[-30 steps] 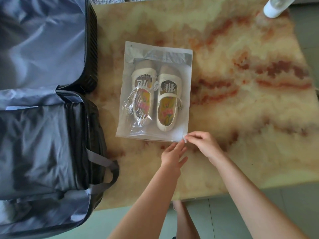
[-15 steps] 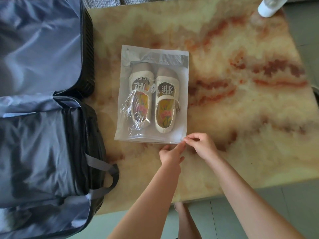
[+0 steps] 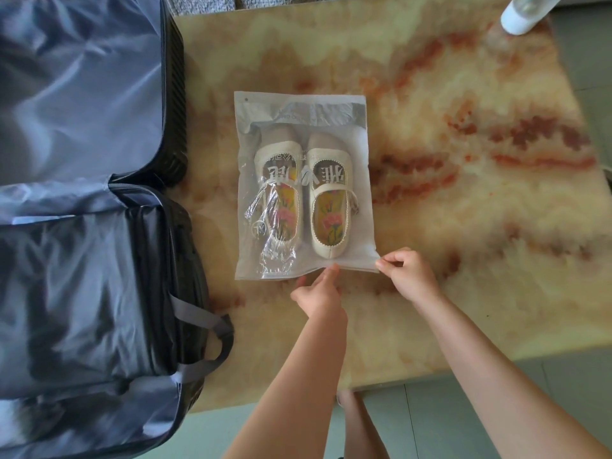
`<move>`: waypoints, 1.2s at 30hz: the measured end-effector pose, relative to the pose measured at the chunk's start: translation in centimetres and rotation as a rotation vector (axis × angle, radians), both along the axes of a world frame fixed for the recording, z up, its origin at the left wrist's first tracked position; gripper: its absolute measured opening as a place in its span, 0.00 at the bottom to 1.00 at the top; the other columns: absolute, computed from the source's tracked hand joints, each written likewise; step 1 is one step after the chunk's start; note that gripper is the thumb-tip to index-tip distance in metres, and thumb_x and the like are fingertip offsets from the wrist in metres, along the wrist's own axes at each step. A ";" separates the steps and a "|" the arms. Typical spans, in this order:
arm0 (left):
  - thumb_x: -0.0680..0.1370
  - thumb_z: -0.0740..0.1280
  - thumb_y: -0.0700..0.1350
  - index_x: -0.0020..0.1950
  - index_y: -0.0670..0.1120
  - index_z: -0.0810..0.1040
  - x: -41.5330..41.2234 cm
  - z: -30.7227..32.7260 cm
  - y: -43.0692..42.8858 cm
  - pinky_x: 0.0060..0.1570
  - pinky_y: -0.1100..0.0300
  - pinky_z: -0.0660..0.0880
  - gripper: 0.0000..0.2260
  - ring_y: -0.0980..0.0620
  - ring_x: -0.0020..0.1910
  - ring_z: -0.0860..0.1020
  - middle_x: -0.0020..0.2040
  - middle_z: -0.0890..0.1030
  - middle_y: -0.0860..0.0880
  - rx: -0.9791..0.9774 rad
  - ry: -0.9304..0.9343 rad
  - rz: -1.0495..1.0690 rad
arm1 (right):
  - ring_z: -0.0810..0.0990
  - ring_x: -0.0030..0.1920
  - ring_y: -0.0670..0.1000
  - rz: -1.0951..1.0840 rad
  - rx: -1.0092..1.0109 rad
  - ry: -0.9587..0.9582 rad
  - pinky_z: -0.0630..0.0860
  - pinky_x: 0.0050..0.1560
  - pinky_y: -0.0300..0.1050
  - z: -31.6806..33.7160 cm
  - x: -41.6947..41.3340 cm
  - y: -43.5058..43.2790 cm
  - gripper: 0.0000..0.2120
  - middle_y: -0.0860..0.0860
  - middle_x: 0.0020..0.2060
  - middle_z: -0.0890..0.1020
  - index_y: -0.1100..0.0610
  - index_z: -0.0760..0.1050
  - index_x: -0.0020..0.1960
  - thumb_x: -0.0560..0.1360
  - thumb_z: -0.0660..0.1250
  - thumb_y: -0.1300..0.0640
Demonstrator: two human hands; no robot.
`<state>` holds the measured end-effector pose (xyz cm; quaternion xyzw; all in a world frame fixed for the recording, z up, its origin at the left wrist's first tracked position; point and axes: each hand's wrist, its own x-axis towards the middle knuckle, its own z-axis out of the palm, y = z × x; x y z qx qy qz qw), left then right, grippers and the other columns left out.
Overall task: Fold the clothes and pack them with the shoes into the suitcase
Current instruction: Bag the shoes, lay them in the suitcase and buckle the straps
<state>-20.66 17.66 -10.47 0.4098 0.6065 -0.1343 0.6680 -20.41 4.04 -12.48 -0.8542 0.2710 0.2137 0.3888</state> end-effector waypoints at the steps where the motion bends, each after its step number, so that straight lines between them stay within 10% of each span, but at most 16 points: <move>1: 0.72 0.72 0.32 0.58 0.44 0.63 0.0 0.1 0.0 0.58 0.49 0.76 0.23 0.45 0.52 0.80 0.43 0.79 0.46 0.002 -0.012 0.029 | 0.75 0.48 0.51 0.005 0.000 0.002 0.65 0.46 0.39 0.0 0.0 -0.1 0.07 0.51 0.47 0.76 0.63 0.81 0.48 0.76 0.68 0.59; 15: 0.72 0.72 0.31 0.61 0.32 0.70 -0.1 -0.2 3.3 0.40 0.63 0.80 0.20 0.49 0.42 0.83 0.45 0.82 0.41 0.125 -0.064 0.108 | 0.76 0.49 0.52 -0.027 -0.062 0.027 0.69 0.52 0.44 -0.8 0.1 -2.5 0.06 0.51 0.50 0.75 0.62 0.81 0.47 0.75 0.68 0.59; 20: 0.70 0.74 0.32 0.61 0.35 0.70 0.0 -0.3 4.2 0.52 0.55 0.79 0.23 0.49 0.43 0.83 0.43 0.83 0.44 0.182 -0.027 0.112 | 0.76 0.49 0.52 -0.080 -0.065 0.016 0.70 0.52 0.44 -0.9 0.4 -2.3 0.06 0.51 0.47 0.76 0.62 0.81 0.48 0.75 0.68 0.59; 27: 0.72 0.75 0.41 0.66 0.39 0.66 -1.5 -0.4 5.8 0.33 0.67 0.77 0.28 0.52 0.43 0.84 0.48 0.84 0.44 0.028 0.044 0.165 | 0.79 0.36 0.49 -0.648 0.519 0.047 0.75 0.30 0.36 1.7 -3.3 3.2 0.06 0.50 0.43 0.82 0.55 0.78 0.48 0.74 0.71 0.56; 36: 0.70 0.76 0.38 0.69 0.42 0.67 -3.0 -1.2 5.7 0.48 0.55 0.79 0.31 0.49 0.42 0.83 0.49 0.83 0.41 -0.027 -0.042 -0.001 | 0.76 0.33 0.50 -0.811 0.728 0.074 0.72 0.29 0.37 1.6 -3.0 13.1 0.06 0.55 0.36 0.80 0.61 0.81 0.42 0.74 0.71 0.58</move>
